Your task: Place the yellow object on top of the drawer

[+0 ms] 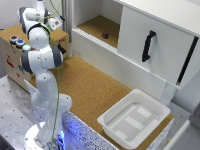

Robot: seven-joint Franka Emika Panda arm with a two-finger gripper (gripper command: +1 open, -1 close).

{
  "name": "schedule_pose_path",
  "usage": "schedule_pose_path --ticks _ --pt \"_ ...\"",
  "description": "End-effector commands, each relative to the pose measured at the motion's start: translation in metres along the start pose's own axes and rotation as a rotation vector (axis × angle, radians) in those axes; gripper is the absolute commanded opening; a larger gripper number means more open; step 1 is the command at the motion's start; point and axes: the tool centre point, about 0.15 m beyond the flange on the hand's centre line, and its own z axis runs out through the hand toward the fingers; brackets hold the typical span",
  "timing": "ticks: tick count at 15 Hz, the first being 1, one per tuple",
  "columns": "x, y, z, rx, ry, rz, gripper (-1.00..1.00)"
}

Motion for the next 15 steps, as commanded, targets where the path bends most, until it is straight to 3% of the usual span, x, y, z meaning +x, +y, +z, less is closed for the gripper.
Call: schedule_pose_path --ticks 1,6,10,15 --pt "0.016 0.019 -0.002 0.064 -0.092 0.046 1.00" --pt "0.020 0.009 -0.033 0.019 -0.054 0.063 1.00" --pt "0.004 0.004 -0.066 0.039 0.030 0.137 1.00" --pt "0.004 0.004 -0.066 0.039 0.030 0.137 1.00"
